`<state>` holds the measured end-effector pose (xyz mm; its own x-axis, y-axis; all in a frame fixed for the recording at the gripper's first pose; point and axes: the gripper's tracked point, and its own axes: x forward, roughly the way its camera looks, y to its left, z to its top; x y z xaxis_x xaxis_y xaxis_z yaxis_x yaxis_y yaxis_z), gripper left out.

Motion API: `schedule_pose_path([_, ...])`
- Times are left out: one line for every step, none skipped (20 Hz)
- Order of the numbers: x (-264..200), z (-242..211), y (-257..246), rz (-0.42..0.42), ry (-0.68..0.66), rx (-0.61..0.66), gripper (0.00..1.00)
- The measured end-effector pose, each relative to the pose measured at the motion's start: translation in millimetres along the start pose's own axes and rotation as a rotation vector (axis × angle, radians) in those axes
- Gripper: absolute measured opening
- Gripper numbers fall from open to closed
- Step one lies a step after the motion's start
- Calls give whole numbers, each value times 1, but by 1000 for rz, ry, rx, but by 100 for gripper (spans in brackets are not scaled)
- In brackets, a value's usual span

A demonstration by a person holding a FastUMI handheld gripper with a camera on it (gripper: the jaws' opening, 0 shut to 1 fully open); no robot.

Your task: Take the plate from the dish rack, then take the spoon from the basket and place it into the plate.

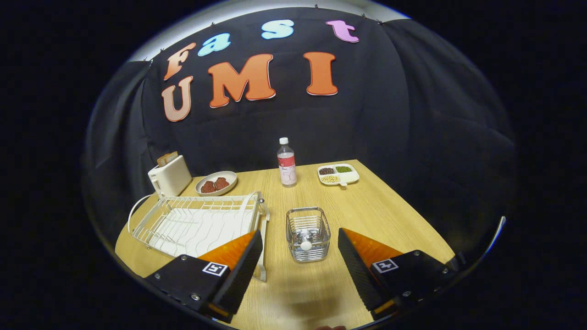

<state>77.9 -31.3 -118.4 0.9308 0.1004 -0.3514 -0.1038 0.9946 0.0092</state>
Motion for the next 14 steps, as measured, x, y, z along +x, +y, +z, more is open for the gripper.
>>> schedule_pose_path([7,0,-2,-1,-6,-18,99])
schedule_pose_path([14,-1,-4,-2,-11,-33,99])
schedule_pose_path([20,-4,-4,6,-9,-43,99])
schedule_pose_path([26,-8,-4,15,-3,-50,99])
schedule_pose_path([29,-12,-4,25,1,-55,99])
schedule_pose_path([34,-15,-4,33,0,-65,93])
schedule_pose_path([37,-19,-4,40,-2,-78,87])
schedule_pose_path([41,-21,-5,39,0,-92,73])
schedule_pose_path([45,-24,-6,44,5,-101,66])
schedule_pose_path([48,-27,-5,54,12,-102,52])
schedule_pose_path([51,-32,-3,62,23,-101,45])
schedule_pose_path([54,-35,-3,66,34,-103,35])
schedule_pose_path([54,-31,-2,73,24,-95,24])
schedule_pose_path([54,-32,-2,82,28,-91,13])
